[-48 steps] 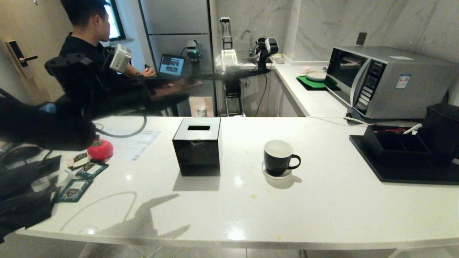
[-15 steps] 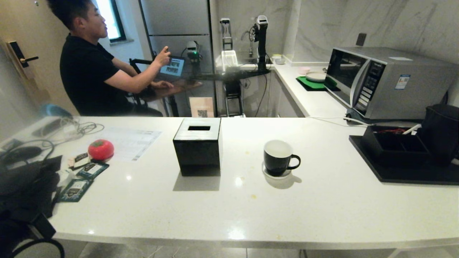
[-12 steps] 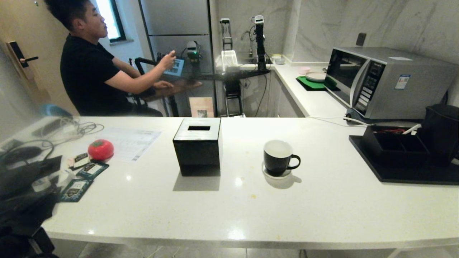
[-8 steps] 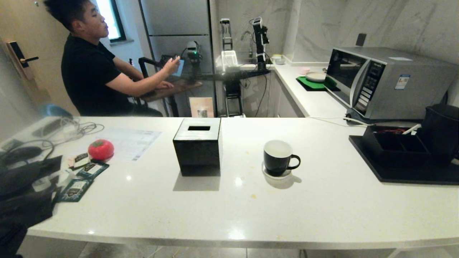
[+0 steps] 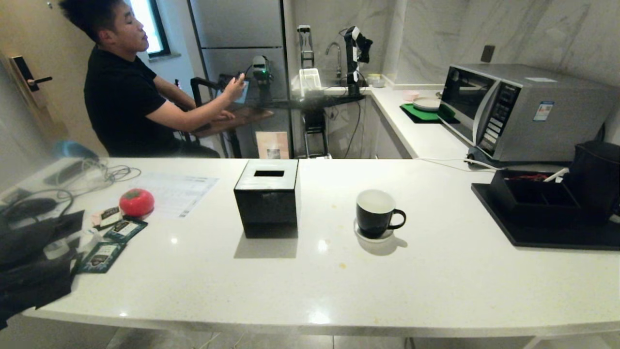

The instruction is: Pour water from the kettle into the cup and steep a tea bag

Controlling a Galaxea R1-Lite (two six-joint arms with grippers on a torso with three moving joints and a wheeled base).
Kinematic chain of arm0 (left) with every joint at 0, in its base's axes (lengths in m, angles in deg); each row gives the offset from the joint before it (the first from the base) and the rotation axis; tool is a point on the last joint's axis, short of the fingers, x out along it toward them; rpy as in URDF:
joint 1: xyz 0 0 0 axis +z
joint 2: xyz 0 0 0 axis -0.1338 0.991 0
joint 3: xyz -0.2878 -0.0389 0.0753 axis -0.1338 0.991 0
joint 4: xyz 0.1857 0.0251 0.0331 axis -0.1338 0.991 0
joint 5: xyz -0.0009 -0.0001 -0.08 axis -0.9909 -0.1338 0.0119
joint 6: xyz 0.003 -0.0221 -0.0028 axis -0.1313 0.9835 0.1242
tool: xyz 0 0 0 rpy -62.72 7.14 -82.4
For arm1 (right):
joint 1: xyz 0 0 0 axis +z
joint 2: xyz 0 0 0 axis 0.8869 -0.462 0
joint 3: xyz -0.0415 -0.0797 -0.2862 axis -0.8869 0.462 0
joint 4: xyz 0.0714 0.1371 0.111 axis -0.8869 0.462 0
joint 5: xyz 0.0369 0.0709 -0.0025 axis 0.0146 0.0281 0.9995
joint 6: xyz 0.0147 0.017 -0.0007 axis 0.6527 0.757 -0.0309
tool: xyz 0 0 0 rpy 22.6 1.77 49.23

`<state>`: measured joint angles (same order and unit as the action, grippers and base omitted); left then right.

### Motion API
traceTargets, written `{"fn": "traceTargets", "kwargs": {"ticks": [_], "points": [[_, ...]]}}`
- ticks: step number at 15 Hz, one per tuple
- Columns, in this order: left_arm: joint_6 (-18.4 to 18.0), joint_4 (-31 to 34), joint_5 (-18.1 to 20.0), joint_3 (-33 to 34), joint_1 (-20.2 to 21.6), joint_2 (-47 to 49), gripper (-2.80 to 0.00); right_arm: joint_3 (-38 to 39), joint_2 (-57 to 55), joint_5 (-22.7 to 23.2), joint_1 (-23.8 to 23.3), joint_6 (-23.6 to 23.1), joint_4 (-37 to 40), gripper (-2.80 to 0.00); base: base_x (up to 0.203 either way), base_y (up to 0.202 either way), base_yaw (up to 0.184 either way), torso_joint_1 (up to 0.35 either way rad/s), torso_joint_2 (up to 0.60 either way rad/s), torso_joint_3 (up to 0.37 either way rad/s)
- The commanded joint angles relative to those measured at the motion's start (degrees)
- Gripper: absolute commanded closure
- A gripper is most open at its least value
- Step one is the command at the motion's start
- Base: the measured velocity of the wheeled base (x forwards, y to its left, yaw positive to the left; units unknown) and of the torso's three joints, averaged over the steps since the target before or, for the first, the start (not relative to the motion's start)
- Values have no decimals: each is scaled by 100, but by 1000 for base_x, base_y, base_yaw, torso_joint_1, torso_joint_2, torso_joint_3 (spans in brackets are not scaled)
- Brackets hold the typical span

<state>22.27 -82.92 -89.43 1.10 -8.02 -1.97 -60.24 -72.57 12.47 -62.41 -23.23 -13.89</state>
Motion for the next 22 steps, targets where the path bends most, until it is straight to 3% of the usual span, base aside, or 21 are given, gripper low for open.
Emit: {"fn": "traceTargets", "kwargs": {"ticks": [1,3,8,22], "points": [[-2,322,689,7,30,-994,0,0,-6,-2,1,-4,0,0,0,0,0,0,0,0],[64,496,758,7,33,-1253,0,0,-9,-2,9,4,0,0,0,0,0,0,0,0],[689,534,692,7,33,-1242,0,0,-1,-2,2,4,0,0,0,0,0,0,0,0],[702,534,692,7,33,-1249,0,0,-3,-2,1,40,-12,0,0,0,0,0,0,0]]}}
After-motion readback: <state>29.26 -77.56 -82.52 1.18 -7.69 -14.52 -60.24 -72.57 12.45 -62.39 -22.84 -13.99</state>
